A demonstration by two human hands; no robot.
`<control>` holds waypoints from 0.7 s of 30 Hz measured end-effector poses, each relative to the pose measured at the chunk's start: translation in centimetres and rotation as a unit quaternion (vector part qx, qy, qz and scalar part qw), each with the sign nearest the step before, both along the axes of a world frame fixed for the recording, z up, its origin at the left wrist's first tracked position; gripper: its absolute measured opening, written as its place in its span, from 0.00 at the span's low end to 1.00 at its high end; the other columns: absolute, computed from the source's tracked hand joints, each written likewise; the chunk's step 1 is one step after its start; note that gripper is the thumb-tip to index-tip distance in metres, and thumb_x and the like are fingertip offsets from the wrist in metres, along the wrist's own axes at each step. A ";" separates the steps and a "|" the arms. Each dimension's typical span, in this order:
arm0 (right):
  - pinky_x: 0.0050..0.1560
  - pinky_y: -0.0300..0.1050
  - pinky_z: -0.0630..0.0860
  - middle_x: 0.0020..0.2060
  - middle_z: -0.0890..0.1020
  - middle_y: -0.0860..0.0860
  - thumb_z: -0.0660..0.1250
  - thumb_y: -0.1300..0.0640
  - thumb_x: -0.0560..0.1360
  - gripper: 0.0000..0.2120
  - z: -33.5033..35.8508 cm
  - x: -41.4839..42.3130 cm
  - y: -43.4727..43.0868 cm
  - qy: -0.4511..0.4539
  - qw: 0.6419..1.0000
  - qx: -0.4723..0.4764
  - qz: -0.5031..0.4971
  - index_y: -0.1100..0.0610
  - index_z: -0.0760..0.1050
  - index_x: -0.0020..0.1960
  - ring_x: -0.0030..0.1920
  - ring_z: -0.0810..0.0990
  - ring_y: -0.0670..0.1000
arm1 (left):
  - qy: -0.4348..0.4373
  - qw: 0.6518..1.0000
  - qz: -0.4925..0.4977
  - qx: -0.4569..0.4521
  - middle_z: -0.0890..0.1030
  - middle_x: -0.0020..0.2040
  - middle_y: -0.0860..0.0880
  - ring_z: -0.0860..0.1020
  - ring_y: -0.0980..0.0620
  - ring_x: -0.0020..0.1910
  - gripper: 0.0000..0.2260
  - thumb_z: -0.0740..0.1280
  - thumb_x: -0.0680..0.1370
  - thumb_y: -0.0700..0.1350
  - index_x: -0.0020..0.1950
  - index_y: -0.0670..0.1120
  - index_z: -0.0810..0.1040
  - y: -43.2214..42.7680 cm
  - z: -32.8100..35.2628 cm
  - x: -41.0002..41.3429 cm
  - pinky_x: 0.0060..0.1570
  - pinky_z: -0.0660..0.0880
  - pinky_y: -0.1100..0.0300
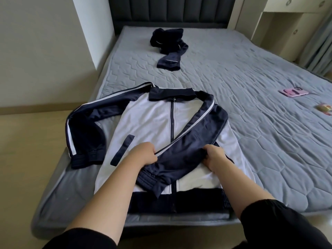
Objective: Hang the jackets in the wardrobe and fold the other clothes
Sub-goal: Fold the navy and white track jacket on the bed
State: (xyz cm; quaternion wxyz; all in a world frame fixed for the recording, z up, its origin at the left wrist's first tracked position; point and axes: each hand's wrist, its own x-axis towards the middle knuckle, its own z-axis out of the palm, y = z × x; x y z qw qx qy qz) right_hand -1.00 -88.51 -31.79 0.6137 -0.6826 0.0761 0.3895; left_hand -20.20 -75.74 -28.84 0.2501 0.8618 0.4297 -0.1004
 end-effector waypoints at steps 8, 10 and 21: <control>0.35 0.42 0.73 0.31 0.71 0.54 0.62 0.64 0.71 0.02 -0.6 5.0 1.6 -0.065 0.998 -0.006 0.017 0.60 0.72 0.40 0.30 0.71 0.52 | -0.121 0.984 -0.007 0.132 0.76 0.59 0.48 0.75 0.46 0.54 0.15 0.62 0.76 0.48 0.63 0.48 0.72 -1.2 -1.7 6.6 0.48 0.70 0.57; 0.28 0.35 0.70 0.28 0.70 0.53 0.61 0.63 0.72 0.02 -0.5 6.9 2.0 -0.076 0.997 -0.011 0.020 0.60 0.72 0.40 0.27 0.69 0.50 | -0.144 0.978 -0.020 0.153 0.76 0.58 0.48 0.75 0.45 0.53 0.14 0.61 0.76 0.47 0.61 0.47 0.73 -0.9 -1.7 9.5 0.49 0.72 0.55; 0.42 0.46 0.75 0.38 0.79 0.53 0.68 0.57 0.72 0.04 -1.0 14.7 5.3 -0.019 0.995 0.088 -0.051 0.57 0.74 0.44 0.39 0.78 0.53 | -0.176 0.921 -0.124 0.326 0.74 0.49 0.47 0.74 0.45 0.50 0.05 0.61 0.79 0.45 0.50 0.45 0.74 1.7 -1.9 23.0 0.38 0.64 0.56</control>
